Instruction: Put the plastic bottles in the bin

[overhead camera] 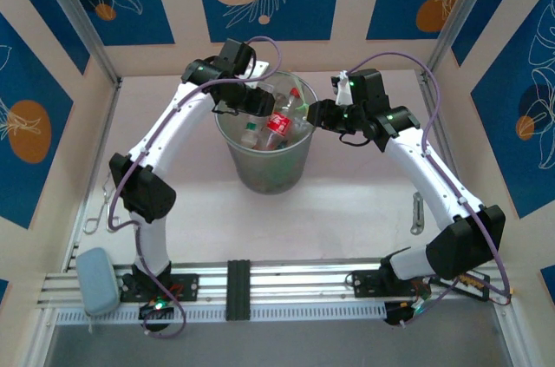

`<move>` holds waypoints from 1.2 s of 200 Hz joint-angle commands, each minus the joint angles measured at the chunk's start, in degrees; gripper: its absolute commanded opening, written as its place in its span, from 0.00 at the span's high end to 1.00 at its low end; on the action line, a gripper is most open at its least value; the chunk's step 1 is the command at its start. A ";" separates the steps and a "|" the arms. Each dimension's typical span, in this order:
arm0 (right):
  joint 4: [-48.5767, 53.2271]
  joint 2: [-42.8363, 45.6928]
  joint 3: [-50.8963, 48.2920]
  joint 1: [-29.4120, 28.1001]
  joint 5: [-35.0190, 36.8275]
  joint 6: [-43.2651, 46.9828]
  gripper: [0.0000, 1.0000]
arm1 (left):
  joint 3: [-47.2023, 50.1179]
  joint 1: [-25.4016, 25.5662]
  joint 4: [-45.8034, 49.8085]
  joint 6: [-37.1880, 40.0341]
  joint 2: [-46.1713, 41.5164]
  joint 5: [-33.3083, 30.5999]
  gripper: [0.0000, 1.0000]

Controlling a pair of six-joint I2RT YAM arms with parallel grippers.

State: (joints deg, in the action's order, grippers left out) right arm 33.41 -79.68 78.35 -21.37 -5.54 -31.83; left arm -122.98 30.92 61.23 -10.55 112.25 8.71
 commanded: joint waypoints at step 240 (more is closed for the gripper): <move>3.40 0.98 7.16 0.31 1.10 3.71 0.41 | -6.97 0.28 0.17 2.27 -7.89 -3.69 0.02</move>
State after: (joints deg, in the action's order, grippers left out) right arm 34.61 -79.72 82.91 -21.34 -4.86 -29.67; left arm -129.29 31.05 60.64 -9.72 106.21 6.87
